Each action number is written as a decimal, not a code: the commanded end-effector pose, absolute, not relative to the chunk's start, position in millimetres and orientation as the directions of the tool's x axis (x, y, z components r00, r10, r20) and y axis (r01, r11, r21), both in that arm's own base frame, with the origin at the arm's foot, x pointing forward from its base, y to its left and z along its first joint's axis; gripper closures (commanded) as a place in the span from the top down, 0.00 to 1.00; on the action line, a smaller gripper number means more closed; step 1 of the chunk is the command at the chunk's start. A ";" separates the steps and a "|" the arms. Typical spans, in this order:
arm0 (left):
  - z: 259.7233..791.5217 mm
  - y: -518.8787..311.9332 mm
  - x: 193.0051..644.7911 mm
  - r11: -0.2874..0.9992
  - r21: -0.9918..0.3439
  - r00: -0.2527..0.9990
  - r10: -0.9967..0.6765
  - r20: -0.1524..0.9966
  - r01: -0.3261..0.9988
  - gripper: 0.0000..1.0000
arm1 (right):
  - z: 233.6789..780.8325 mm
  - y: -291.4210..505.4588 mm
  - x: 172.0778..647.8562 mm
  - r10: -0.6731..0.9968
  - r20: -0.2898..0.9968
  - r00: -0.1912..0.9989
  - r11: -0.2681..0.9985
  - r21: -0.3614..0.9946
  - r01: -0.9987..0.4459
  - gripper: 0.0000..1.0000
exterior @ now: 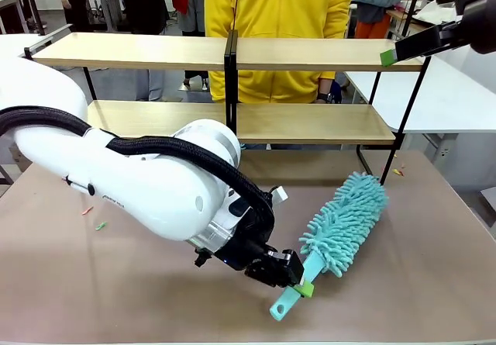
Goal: Clean the shelves.
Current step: Clean another randomly selected level of the Shelf with the Duster.
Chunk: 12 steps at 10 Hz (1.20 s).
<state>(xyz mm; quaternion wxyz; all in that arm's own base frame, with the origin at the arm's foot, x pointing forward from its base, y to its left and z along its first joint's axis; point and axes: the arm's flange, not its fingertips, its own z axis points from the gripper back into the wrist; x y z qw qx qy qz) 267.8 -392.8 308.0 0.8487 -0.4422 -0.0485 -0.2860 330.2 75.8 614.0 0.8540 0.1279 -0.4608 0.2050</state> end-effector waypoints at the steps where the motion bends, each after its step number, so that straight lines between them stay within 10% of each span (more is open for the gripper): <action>1: 318.8 -381.6 287.9 0.472 -0.547 0.720 -0.507 0.473 0.692 0.13 | 614.8 75.1 331.4 0.232 0.840 0.491 0.883 0.030 -0.468 1.00; 12: 342.1 -367.6 243.7 0.599 0.152 0.429 -0.706 0.563 0.786 0.13 | 614.8 75.1 331.4 0.232 0.840 0.491 0.883 0.030 -0.468 1.00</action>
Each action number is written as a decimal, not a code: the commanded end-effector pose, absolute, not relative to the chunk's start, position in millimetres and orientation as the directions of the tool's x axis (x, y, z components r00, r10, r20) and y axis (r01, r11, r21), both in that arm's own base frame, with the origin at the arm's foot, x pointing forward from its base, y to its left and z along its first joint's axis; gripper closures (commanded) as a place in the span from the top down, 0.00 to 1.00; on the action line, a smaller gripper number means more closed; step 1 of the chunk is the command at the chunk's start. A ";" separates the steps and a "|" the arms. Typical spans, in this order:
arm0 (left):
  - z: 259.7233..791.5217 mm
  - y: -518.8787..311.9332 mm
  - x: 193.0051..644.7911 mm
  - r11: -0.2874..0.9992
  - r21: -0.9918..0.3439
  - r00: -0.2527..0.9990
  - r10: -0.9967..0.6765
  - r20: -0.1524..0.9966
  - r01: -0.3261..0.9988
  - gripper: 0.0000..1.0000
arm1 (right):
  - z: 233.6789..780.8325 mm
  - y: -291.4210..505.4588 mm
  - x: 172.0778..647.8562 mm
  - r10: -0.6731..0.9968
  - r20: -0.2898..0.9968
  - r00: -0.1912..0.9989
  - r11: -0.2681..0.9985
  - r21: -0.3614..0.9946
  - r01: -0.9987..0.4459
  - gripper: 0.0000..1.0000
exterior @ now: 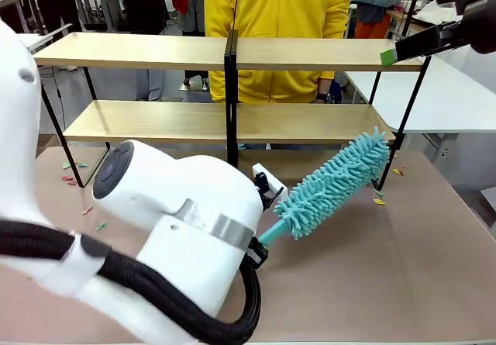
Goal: Clean the shelves.
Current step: Clean another randomly selected level of the Shelf with the Duster.
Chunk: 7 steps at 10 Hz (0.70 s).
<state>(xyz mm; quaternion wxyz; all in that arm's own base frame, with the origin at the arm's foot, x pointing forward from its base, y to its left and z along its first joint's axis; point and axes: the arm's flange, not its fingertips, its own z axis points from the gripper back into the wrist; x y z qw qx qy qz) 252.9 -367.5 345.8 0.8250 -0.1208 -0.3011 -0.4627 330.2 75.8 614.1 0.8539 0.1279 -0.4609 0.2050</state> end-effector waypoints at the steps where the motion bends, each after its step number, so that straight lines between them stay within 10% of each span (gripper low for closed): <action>1: 342.4 -366.3 241.0 0.612 0.202 0.439 -0.723 0.534 0.764 0.13 | 614.8 75.1 331.4 0.232 0.840 0.491 0.883 0.030 -0.468 1.00; 7: 341.2 -356.6 241.2 0.563 0.165 0.385 -0.722 0.574 0.810 0.13 | 614.8 75.1 331.4 0.232 0.840 0.491 0.883 0.030 -0.468 1.00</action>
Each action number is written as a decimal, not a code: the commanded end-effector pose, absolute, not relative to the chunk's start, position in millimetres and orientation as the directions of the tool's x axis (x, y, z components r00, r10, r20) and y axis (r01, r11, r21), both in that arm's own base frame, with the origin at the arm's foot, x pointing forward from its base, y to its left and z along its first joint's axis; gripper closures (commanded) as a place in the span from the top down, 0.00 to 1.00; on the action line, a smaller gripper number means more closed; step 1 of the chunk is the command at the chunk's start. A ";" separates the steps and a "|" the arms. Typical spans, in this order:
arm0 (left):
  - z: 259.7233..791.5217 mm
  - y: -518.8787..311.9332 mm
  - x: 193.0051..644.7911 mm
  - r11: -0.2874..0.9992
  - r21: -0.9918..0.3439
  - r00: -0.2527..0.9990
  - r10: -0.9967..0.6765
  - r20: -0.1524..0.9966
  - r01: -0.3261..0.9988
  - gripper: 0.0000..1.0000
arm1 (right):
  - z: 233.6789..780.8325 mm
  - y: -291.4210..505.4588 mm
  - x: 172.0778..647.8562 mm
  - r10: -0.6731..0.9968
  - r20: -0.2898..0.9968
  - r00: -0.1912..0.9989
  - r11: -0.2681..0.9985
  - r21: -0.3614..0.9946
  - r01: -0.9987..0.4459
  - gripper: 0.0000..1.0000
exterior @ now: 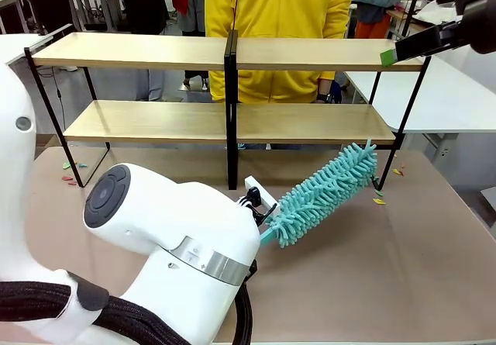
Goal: Clean the shelves.
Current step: Clean another randomly selected level of the Shelf with the Duster.
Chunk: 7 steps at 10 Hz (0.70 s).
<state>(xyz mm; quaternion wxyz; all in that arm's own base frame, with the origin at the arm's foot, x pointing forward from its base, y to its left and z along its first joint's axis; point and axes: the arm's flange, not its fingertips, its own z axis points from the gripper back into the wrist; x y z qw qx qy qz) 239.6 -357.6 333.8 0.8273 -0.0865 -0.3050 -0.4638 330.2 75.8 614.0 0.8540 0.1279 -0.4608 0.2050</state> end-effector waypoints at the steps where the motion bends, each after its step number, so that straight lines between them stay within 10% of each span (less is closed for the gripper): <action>1: 341.2 -356.6 241.2 0.563 0.165 0.385 -0.722 0.574 0.810 0.13 | 614.8 75.1 331.4 0.232 0.840 0.491 0.883 0.030 -0.468 1.00; 7: 355.8 -342.7 269.9 0.055 0.644 -0.145 -0.956 0.254 0.763 0.13 | 614.8 75.1 331.4 0.232 0.840 0.491 0.883 0.030 -0.468 1.00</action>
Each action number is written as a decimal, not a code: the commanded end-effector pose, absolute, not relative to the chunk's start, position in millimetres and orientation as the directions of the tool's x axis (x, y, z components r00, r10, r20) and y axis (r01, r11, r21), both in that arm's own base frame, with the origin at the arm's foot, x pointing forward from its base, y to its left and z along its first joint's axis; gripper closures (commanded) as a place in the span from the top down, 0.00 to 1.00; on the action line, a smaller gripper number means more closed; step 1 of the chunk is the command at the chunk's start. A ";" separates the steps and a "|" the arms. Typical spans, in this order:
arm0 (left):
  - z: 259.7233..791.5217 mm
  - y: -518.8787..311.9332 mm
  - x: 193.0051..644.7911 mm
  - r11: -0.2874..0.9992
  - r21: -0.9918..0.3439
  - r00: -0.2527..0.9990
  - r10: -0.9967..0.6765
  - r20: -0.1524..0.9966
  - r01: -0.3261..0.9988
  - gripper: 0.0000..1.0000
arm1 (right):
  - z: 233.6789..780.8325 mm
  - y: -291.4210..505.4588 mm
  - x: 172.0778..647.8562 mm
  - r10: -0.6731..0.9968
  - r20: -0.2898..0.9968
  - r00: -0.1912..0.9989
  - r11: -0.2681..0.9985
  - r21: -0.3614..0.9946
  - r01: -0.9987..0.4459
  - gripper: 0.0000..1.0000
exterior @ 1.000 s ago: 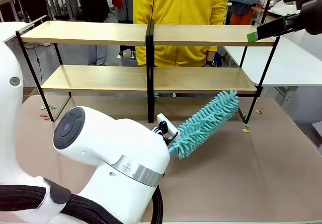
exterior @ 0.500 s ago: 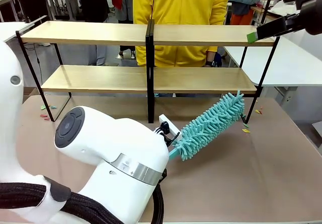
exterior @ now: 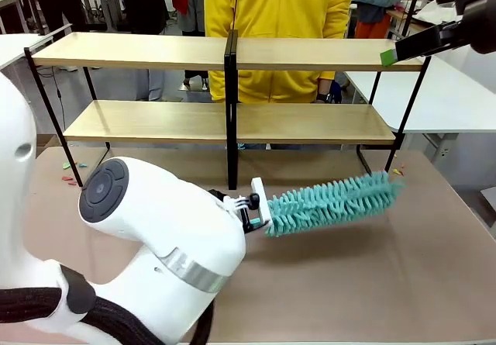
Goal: Clean the shelves.
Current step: Clean another randomly selected level of the Shelf with the Duster.
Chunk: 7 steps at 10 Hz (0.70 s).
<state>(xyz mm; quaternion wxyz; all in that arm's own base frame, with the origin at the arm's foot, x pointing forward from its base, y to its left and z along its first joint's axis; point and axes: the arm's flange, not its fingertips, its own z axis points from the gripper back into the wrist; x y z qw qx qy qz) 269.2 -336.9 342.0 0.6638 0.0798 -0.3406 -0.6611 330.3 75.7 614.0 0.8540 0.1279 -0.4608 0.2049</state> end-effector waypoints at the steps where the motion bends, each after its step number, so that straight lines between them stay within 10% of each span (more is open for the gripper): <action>1: 354.9 -338.3 263.4 -0.036 0.579 -0.172 -0.968 0.181 0.815 0.13 | 614.8 75.1 331.4 0.232 0.840 0.491 0.883 0.030 -0.468 1.00; 7: 406.2 -306.2 244.5 -0.176 0.534 -0.288 -0.948 0.135 0.827 0.13 | 614.8 75.1 331.4 0.232 0.840 0.491 0.883 0.030 -0.468 1.00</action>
